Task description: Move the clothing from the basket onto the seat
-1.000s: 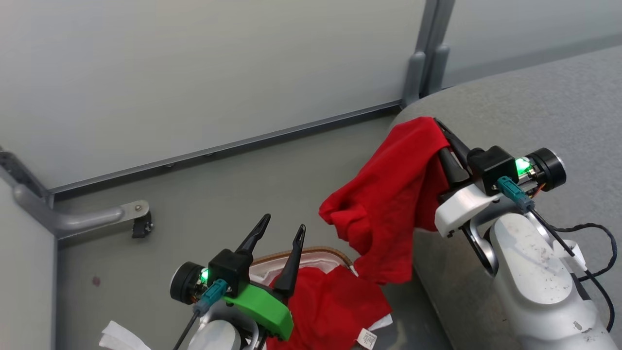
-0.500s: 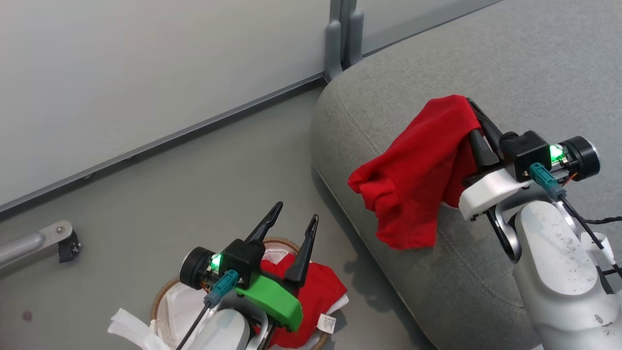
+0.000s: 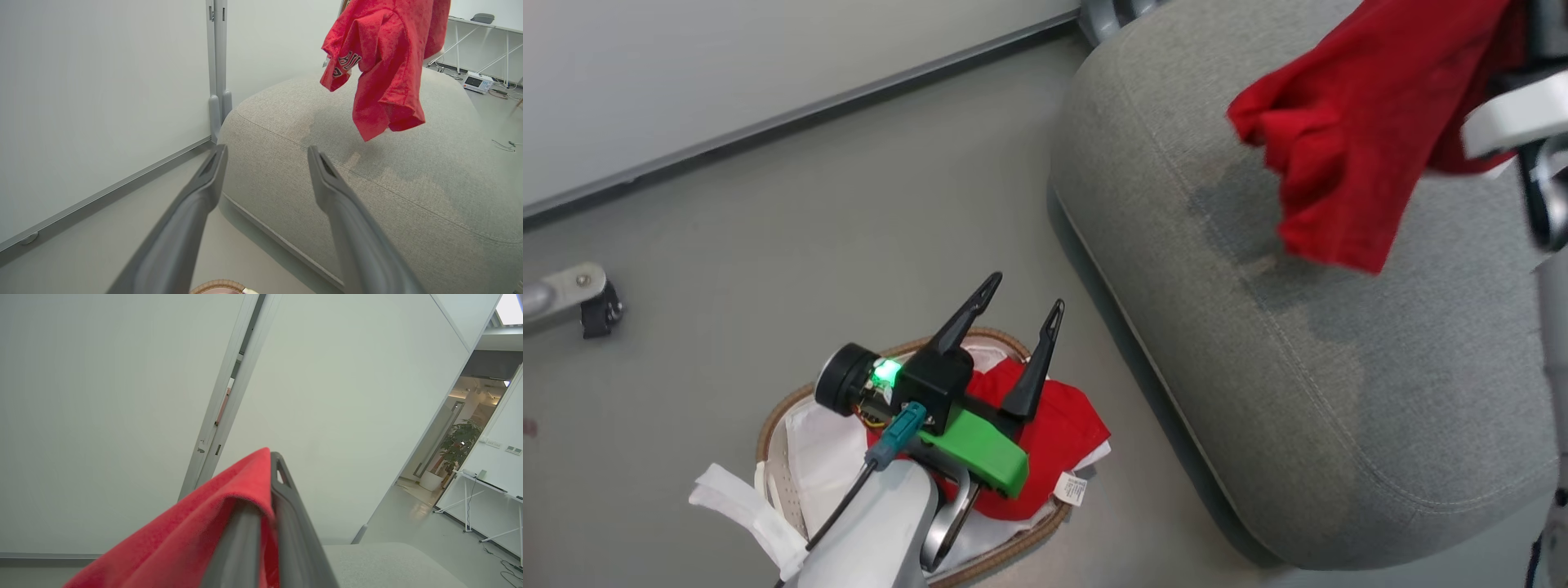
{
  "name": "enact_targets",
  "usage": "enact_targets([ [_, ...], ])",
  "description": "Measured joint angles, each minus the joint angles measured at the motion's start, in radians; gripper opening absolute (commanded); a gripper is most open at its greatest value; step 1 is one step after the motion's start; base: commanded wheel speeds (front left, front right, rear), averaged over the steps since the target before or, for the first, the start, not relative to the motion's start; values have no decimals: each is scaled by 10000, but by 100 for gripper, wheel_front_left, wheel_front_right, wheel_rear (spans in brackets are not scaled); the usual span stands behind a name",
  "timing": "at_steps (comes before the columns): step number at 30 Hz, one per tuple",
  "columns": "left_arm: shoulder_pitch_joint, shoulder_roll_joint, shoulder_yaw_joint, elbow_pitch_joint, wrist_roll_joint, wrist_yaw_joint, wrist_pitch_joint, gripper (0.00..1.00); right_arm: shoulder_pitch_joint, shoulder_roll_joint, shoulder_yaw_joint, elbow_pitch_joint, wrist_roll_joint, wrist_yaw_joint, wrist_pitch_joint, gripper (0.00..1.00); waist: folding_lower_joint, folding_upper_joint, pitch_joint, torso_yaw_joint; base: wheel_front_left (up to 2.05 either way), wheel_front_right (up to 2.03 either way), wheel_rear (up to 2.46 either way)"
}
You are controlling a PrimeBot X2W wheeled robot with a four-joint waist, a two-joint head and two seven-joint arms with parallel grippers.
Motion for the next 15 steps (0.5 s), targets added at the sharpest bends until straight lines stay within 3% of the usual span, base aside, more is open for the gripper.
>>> enact_targets([
  [8,-689,111,-188,-828,138,0,0,100,-1873,-1590,-1622,604,-311,0,2,0,1,0,1413,715,0,0,0],
  [15,-908,140,-374,-1007,221,0,-2,100,-2266,-1733,-2428,1676,-594,0,17,0,1,0,2497,1323,0,0,0],
])
